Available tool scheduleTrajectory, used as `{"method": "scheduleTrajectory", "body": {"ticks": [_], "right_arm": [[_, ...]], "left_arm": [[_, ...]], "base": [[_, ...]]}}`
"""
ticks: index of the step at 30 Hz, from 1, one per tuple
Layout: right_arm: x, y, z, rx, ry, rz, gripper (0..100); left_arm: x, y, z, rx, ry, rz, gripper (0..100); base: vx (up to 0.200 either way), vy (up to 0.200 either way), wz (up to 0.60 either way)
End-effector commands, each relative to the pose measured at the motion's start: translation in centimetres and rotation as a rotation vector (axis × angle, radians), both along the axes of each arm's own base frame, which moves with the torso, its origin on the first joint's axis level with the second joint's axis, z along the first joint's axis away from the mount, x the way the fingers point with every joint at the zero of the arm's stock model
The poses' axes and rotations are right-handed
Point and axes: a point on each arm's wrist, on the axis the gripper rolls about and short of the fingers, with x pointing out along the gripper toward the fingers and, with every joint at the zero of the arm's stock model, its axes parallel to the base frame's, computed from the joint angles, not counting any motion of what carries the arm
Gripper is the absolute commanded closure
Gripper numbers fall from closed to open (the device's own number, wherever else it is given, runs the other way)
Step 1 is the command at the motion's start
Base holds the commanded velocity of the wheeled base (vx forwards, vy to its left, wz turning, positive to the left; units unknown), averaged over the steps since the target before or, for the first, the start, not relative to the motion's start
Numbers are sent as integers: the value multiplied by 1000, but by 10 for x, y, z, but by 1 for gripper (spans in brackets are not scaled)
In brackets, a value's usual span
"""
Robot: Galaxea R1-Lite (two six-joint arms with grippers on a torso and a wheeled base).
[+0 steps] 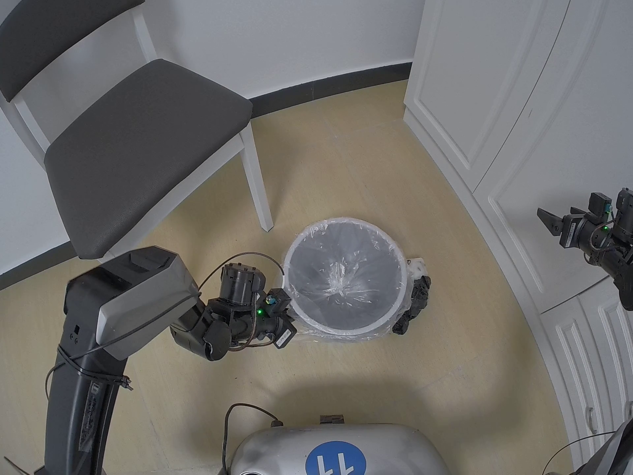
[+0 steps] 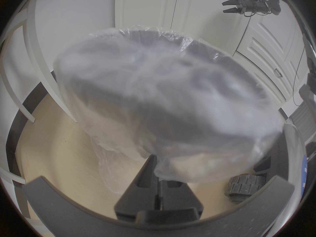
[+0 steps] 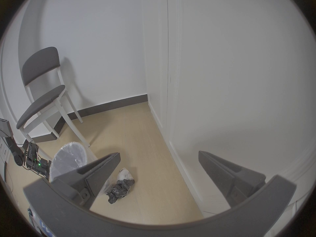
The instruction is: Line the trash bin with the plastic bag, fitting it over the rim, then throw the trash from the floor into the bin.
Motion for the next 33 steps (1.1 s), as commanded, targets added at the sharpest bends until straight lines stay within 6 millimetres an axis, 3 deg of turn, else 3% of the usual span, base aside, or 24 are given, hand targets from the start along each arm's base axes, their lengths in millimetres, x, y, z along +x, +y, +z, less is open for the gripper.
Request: {"method": "scheduleTrajectory", "body": {"ticks": [1, 33], "right_arm": [[11, -1, -14, 8, 43, 5, 0], [15, 1, -28, -22, 88, 18, 0]], "left_arm": [[9, -2, -24, 6, 13, 5, 100], [15, -2, -26, -41, 16, 51, 100]], "base": [[0, 0, 0], [0, 0, 0]]}}
